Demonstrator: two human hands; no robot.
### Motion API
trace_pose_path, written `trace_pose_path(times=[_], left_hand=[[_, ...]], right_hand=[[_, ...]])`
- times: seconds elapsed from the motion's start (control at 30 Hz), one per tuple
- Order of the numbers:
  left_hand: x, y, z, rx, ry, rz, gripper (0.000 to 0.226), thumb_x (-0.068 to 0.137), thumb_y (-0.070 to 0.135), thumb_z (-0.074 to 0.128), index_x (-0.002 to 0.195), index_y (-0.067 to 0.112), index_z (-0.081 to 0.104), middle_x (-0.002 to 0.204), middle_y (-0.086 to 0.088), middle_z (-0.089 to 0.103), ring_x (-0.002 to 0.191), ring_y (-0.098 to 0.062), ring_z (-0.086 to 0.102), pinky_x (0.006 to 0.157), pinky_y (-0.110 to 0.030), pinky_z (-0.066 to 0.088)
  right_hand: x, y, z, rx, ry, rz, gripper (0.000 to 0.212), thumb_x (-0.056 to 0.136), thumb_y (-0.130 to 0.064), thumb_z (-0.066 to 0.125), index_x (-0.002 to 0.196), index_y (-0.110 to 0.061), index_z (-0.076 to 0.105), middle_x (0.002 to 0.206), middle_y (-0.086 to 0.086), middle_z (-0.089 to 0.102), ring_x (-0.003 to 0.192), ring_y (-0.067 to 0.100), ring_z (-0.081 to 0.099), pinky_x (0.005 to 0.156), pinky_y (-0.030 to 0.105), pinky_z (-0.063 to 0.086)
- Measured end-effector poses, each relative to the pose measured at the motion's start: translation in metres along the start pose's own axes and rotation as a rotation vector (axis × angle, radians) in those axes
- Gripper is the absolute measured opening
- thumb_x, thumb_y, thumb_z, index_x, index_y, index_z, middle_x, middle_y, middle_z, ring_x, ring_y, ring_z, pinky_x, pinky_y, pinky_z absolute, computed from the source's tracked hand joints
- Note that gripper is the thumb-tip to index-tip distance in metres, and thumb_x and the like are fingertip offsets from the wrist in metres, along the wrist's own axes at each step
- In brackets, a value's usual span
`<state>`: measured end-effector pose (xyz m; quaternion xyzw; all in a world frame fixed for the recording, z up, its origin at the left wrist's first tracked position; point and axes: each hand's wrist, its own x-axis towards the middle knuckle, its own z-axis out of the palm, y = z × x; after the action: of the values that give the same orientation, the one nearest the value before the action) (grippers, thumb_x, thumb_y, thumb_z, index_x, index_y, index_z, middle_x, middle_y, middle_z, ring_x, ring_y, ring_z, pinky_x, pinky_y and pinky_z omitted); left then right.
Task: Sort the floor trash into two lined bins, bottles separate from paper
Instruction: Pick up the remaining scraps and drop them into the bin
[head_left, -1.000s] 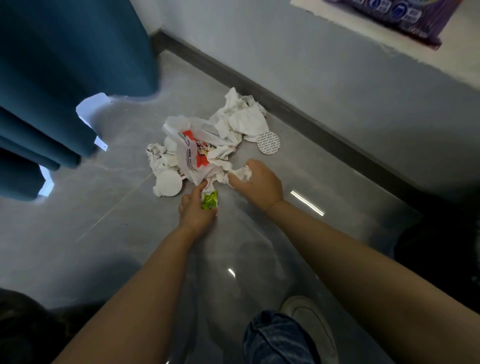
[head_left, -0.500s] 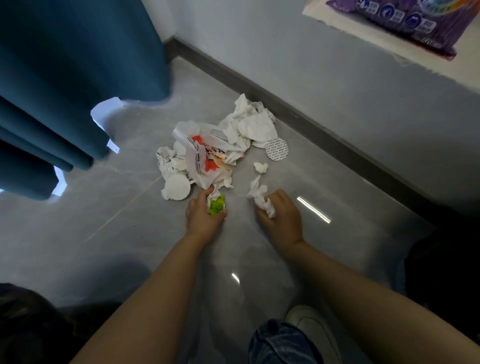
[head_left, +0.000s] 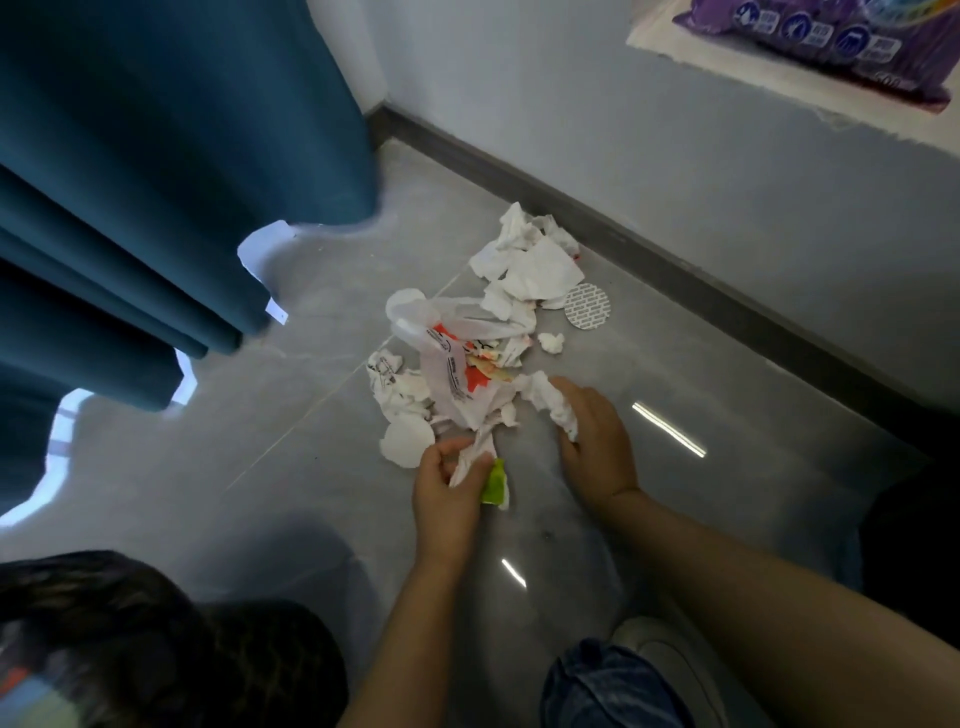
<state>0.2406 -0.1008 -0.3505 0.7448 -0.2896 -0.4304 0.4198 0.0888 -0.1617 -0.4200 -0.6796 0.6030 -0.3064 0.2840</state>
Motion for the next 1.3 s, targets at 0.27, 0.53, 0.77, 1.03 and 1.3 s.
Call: trace_pose_path(times=[0.27, 0.53, 0.77, 1.03, 1.3], left_hand=[[-0.039, 0.001, -0.031, 0.073, 0.086, 0.065, 0.027, 0.087, 0.014, 0.065, 0.111, 0.025, 0.063, 0.099, 0.011, 0.067, 0.09, -0.002, 0.063, 0.074, -0.013, 0.049], [-0.073, 0.018, -0.062, -0.094, 0.146, 0.137, 0.014, 0.09, 0.009, 0.057, 0.094, 0.015, 0.069, 0.087, 0.004, 0.071, 0.076, 0.0, 0.064, 0.062, -0.008, 0.046], [-0.06, 0.058, -0.062, -0.203, 0.156, 0.233, 0.018, 0.097, 0.019, 0.046, 0.091, 0.023, 0.062, 0.085, 0.005, 0.066, 0.077, -0.003, 0.06, 0.07, -0.017, 0.048], [-0.052, 0.1, -0.067, -0.507, 0.234, 0.213, 0.021, 0.1, 0.021, 0.039, 0.098, 0.019, 0.06, 0.082, 0.01, 0.07, 0.077, -0.001, 0.067, 0.065, -0.016, 0.051], [-0.075, 0.105, -0.078, -0.751, 0.246, 0.134, 0.026, 0.099, 0.01, 0.035, 0.094, 0.011, 0.06, 0.079, 0.007, 0.071, 0.077, -0.003, 0.067, 0.076, -0.019, 0.051]], right_hand=[[0.001, -0.001, -0.002, -0.111, -0.021, -0.047, 0.014, 0.088, -0.021, 0.062, 0.099, -0.013, 0.064, 0.092, 0.008, 0.057, 0.087, 0.024, 0.054, 0.07, 0.034, 0.046], [0.0, -0.004, -0.002, -0.193, 0.01, -0.058, 0.027, 0.088, -0.034, 0.06, 0.07, -0.015, 0.056, 0.074, 0.003, 0.053, 0.072, 0.017, 0.048, 0.06, 0.026, 0.033], [-0.003, -0.011, -0.008, -0.08, 0.022, -0.059, 0.037, 0.092, -0.04, 0.036, 0.069, -0.014, 0.05, 0.07, 0.004, 0.048, 0.068, 0.018, 0.045, 0.061, 0.027, 0.032], [-0.003, -0.032, -0.015, 0.212, 0.081, 0.185, 0.035, 0.094, -0.014, 0.047, 0.129, -0.016, 0.051, 0.113, -0.004, 0.057, 0.101, 0.009, 0.052, 0.088, 0.028, 0.046], [-0.017, -0.092, -0.034, 0.499, 0.066, 0.195, 0.014, 0.086, -0.002, 0.053, 0.085, -0.012, 0.063, 0.078, -0.002, 0.063, 0.076, 0.007, 0.058, 0.07, 0.02, 0.049]])
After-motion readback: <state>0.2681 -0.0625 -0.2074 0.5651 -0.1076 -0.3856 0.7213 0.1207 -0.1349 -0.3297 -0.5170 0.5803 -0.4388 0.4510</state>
